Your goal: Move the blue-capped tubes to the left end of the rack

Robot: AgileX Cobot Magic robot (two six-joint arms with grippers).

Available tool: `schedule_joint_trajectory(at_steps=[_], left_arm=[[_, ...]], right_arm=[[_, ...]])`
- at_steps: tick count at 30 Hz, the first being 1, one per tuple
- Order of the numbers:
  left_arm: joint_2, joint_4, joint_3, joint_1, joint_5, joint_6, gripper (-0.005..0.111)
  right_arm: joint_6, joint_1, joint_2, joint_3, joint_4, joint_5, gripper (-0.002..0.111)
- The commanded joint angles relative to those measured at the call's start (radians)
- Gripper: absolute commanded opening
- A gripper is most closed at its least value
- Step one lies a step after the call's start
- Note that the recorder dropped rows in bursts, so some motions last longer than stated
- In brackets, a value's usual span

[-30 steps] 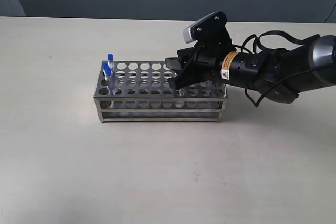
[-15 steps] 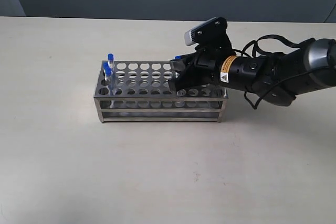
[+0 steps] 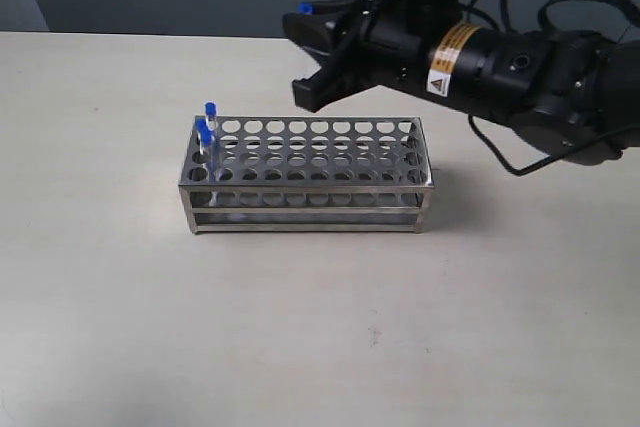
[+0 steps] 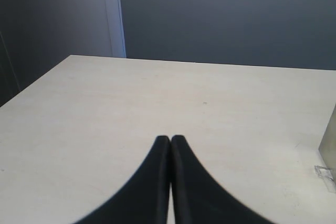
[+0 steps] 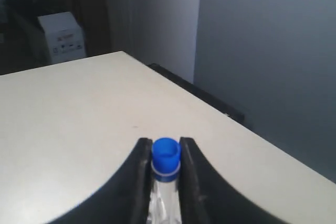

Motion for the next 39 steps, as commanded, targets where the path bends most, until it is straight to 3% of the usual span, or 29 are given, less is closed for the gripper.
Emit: schedule_joint_trajectory(at_steps=[1, 12, 35, 39], left_arm=[[-0.004, -0.003, 0.003, -0.007, -0.006, -0.002, 0.0], [-0.004, -0.003, 0.003, -0.007, -0.006, -0.002, 0.0], [-0.004, -0.003, 0.003, -0.007, -0.006, -0.002, 0.0], [-0.004, -0.003, 0.003, -0.007, -0.006, -0.002, 0.0]], right_arm=[[0.004, 0.084, 0.034, -0.032, -0.012, -0.01, 0.0], [0.013, 0.173, 0.177, -0.13, -0.012, -0.016, 0.0], [0.137, 0.175, 0.365, -0.224, -0.117, -0.027, 0.0], [0.142, 0.175, 0.38, -0.224, -0.121, -0.038, 0.009]])
